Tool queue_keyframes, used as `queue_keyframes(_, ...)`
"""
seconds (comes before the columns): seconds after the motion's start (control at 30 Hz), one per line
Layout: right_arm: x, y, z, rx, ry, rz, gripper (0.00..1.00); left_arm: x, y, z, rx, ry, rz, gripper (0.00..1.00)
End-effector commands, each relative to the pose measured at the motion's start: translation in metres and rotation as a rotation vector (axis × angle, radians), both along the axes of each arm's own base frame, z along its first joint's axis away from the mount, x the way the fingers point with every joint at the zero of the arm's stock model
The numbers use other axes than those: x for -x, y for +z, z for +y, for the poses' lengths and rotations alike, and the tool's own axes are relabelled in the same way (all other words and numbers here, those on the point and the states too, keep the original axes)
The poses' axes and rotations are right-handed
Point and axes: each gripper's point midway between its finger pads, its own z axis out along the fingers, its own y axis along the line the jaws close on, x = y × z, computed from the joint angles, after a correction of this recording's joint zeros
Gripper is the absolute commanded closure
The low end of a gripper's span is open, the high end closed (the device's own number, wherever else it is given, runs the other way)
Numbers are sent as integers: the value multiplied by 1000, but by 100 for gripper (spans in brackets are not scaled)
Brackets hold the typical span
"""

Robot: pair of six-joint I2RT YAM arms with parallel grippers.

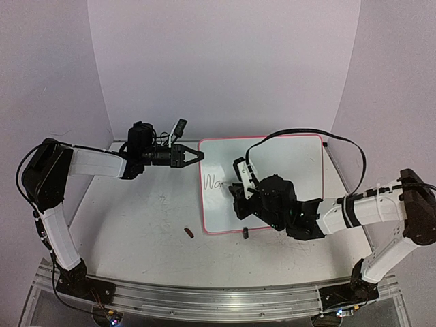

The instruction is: Write a sentence on the whiteboard

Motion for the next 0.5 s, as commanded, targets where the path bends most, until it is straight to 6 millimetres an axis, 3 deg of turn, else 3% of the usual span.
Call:
queue_keyframes(0.0, -9, 24, 5, -47, -30, -44, 100, 7, 4, -5, 0, -15, 27, 100)
queue_keyframes(0.47, -14, 23, 6, -51, -43, -47, 100, 7, 4, -5, 0, -16, 28, 100)
